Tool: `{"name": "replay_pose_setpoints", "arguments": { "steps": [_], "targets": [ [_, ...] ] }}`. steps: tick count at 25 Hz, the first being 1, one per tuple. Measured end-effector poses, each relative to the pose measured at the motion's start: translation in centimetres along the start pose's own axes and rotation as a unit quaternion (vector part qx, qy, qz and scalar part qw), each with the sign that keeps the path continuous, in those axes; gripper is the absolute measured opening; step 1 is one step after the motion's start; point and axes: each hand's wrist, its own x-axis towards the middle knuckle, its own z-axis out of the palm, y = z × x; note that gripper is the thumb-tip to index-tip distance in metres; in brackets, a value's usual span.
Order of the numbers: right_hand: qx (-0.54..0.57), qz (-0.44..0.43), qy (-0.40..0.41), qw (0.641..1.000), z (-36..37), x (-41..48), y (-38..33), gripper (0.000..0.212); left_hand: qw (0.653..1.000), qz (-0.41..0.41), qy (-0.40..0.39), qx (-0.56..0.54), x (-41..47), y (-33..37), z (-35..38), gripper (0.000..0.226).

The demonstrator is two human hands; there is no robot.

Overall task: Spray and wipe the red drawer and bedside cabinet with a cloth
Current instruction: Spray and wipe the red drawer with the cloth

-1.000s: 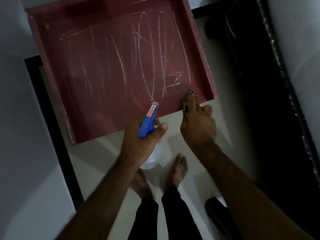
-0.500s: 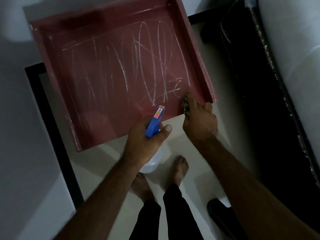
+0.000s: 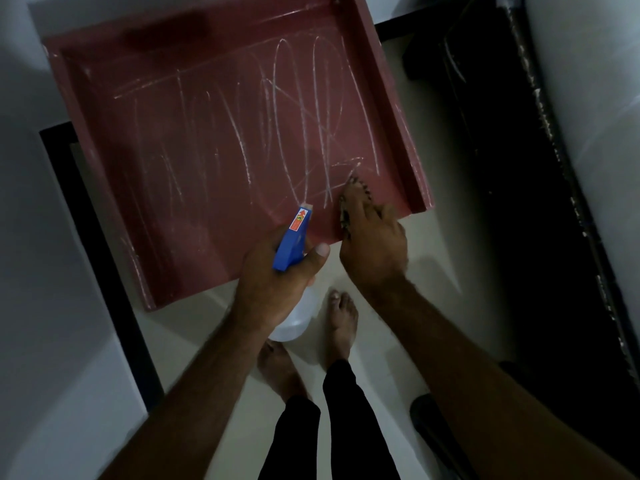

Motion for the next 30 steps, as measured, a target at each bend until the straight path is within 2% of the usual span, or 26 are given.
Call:
{"name": "replay_pose_setpoints", "arguments": {
  "steps": [2, 5, 6, 10, 14, 16, 19, 24, 30],
  "targets": [
    [-0.013, -0.038, 0.007, 0.999, -0.4, 0.0, 0.8, 0.081, 1.000, -0.009, 0.000, -0.019, 0.1, 0.0, 0.1, 0.040],
    [-0.017, 0.094, 0.032, 0.995, -1.0, 0.9, 1.9, 0.075, 0.999, -0.023, 0.005, -0.034, 0.4, 0.2, 0.1, 0.041],
    [-0.010, 0.111, 0.025, 0.994, -1.0, 1.0, 1.6, 0.073, 0.999, -0.026, 0.006, -0.028, 0.6, 0.2, 0.0, 0.040],
    [0.017, 0.020, 0.007, 1.000, -0.6, 0.9, 0.7, 0.072, 0.998, -0.036, 0.018, -0.039, 1.4, 0.4, -0.2, 0.037],
    [0.005, 0.098, 0.061, 0.993, -1.0, 2.2, 0.7, 0.071, 0.998, -0.044, 0.026, -0.048, 1.8, 0.6, -0.3, 0.026],
    [0.008, 0.073, 0.060, 0.995, -0.7, 2.2, 0.2, 0.073, 0.998, -0.047, 0.023, -0.043, 1.9, 0.7, -0.3, 0.022],
    [-0.041, 0.027, 0.068, 0.996, -0.2, 2.3, 0.9, 0.072, 0.998, -0.031, 0.026, -0.038, 2.1, 1.0, -0.2, 0.030],
    [-0.124, -0.064, -0.036, 0.990, 0.3, 2.4, 2.6, 0.086, 0.998, -0.010, 0.020, -0.058, 1.8, 1.6, -0.1, 0.038],
    [-0.092, -0.107, 0.015, 0.990, 0.2, 1.6, 3.1, 0.079, 0.998, 0.002, 0.018, -0.067, 1.7, 0.9, 0.0, 0.035]
  ]
}}
